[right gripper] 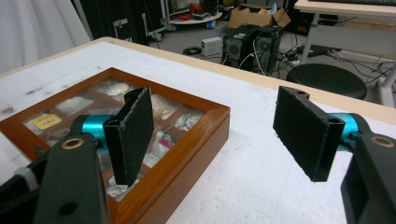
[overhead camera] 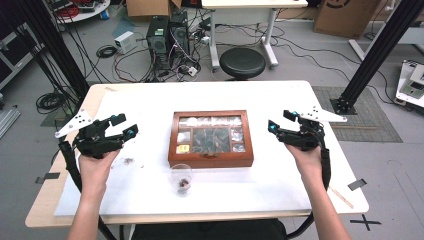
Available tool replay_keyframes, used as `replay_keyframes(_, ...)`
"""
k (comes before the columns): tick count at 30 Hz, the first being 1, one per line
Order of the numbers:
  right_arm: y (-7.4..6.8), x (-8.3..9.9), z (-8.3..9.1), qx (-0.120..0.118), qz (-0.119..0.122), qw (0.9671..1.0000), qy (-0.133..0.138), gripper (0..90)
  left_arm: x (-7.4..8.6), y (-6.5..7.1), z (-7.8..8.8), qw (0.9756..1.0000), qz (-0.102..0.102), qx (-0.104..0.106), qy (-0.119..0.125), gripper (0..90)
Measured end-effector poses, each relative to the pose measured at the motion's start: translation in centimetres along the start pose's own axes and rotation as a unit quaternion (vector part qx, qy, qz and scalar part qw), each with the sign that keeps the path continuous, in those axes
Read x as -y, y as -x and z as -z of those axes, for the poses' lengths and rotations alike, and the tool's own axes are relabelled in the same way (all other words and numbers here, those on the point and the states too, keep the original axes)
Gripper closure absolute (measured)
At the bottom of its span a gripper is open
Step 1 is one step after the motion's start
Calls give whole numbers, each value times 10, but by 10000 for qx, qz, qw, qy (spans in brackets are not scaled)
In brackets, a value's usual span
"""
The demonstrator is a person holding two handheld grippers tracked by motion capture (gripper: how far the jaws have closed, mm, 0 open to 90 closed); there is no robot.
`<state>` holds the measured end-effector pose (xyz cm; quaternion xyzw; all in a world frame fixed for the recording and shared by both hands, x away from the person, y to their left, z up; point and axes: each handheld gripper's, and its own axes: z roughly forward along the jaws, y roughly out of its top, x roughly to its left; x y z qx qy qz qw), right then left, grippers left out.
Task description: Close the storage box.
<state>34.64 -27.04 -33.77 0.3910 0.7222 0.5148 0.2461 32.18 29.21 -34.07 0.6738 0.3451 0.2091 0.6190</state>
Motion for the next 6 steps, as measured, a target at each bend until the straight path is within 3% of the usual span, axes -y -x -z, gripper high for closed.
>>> replay_keyframes(6, 0, 0, -1, 17, -7, 10000, 3, 278, 0, 0, 0, 10000, 0, -12, 1, 296)
